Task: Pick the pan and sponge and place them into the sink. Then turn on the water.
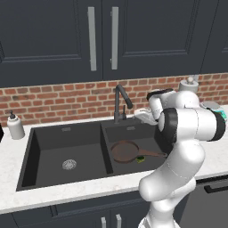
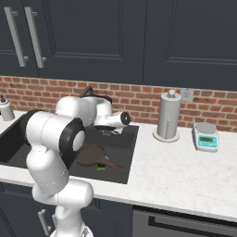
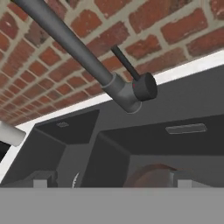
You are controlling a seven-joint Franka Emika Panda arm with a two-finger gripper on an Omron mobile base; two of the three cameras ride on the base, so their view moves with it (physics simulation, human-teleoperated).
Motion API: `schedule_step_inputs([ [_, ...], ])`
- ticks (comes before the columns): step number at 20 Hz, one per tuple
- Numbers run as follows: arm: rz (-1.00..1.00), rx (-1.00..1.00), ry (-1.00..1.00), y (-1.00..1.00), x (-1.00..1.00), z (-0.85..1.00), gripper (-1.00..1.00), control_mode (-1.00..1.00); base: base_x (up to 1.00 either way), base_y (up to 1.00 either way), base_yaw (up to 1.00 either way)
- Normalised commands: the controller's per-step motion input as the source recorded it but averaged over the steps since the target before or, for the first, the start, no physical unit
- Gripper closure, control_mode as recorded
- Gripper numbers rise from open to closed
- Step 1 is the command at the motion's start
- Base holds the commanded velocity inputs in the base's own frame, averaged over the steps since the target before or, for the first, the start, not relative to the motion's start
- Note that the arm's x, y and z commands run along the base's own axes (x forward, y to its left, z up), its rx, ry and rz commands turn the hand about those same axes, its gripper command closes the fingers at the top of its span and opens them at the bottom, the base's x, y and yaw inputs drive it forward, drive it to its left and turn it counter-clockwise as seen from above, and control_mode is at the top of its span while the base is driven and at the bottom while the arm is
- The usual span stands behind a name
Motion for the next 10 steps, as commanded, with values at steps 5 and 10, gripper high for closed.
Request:
schedule_step_inputs([
  [5,-0.03,0.01,0.0,0.11,0.2,0.0,-1.0,-1.0,0.0,0.0,0.0],
  [10,-0.01,0.0,0.01,0.21,0.14,0.0,-1.0,-1.0,0.0,0.0,0.0],
])
